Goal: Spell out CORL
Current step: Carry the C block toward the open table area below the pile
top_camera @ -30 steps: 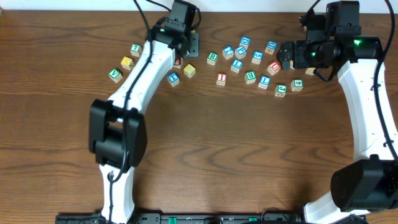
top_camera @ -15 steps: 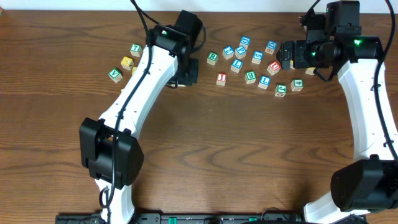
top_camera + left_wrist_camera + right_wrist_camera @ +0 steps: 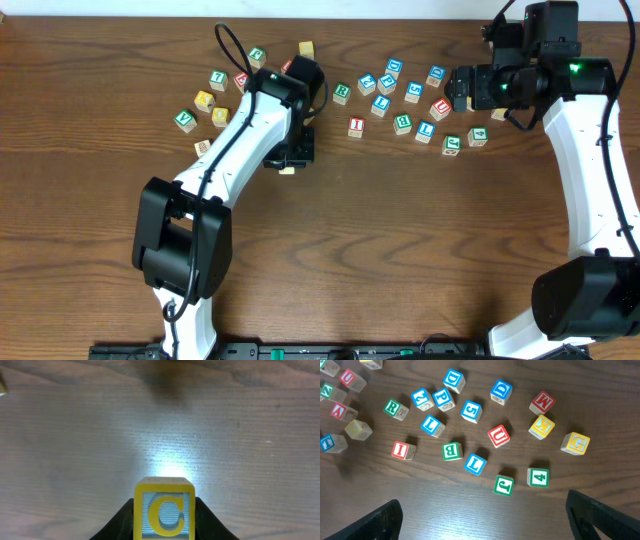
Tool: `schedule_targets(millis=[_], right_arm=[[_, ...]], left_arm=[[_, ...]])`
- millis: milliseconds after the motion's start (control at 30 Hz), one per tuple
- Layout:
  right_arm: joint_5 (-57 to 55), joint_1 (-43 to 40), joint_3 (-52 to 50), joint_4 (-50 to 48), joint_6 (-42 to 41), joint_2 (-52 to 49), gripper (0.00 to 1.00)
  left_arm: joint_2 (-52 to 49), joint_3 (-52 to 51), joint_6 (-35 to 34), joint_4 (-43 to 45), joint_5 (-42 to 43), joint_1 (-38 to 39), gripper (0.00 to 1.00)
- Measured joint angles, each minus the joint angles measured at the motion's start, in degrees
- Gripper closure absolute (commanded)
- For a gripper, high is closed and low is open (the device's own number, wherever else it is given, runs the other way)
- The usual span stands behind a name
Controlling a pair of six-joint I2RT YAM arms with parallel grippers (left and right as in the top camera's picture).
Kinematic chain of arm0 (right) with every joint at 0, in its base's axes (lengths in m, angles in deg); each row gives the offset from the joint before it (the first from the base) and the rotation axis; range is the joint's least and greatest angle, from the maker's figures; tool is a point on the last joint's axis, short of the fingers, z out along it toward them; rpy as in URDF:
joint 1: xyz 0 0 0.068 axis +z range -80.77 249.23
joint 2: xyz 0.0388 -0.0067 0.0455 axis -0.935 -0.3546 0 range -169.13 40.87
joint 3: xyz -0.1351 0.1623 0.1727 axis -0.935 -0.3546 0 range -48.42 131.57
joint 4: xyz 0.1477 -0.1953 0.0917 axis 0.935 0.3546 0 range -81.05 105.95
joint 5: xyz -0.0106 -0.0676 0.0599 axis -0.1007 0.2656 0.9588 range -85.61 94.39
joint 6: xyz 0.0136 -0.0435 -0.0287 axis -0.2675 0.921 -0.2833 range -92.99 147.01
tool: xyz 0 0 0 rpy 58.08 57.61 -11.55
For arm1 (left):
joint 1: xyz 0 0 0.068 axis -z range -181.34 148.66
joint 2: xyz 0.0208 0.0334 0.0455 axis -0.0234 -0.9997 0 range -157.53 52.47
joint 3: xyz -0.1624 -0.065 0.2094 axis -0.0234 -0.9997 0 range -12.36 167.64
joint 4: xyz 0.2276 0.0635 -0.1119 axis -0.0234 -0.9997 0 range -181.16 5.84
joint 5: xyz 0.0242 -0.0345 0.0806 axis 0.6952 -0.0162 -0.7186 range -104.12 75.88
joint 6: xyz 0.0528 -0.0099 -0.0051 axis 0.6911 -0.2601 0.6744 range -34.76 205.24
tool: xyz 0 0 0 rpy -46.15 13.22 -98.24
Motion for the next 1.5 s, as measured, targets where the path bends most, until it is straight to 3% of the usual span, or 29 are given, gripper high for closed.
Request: schedule_targets(millis=[467, 667, 967, 1067, 1433, 1500], right_arm=[[0.00, 0.00, 0.00, 0.00, -0.02, 0.00, 0.01], [0.00, 0.00, 0.00, 0.00, -0.02, 0.00, 0.01], [0.00, 0.00, 0.00, 0.00, -0.02, 0.00, 0.01], [0.00, 0.00, 0.00, 0.00, -0.02, 0.00, 0.01], [0.00, 0.00, 0.00, 0.00, 0.00, 0.00, 0.01], [0.00, 0.00, 0.00, 0.00, -0.02, 0.00, 0.01]], left_arm=[[0.42, -15.67, -1.62, 17.38, -0.07, 0.57, 0.86], [5.75, -22.88, -3.26, 26.82, -1.53, 0.83, 0.86], [6.93, -23.82, -3.72, 27.41, -3.08, 0.83, 0.85], [6.93, -23.82, -3.72, 27.41, -3.08, 0.83, 0.75], [6.93, -24.76, -3.72, 28.17, -3.06, 0.83, 0.73], [6.93, -25.27, -3.72, 28.48, -3.06, 0.83, 0.68]])
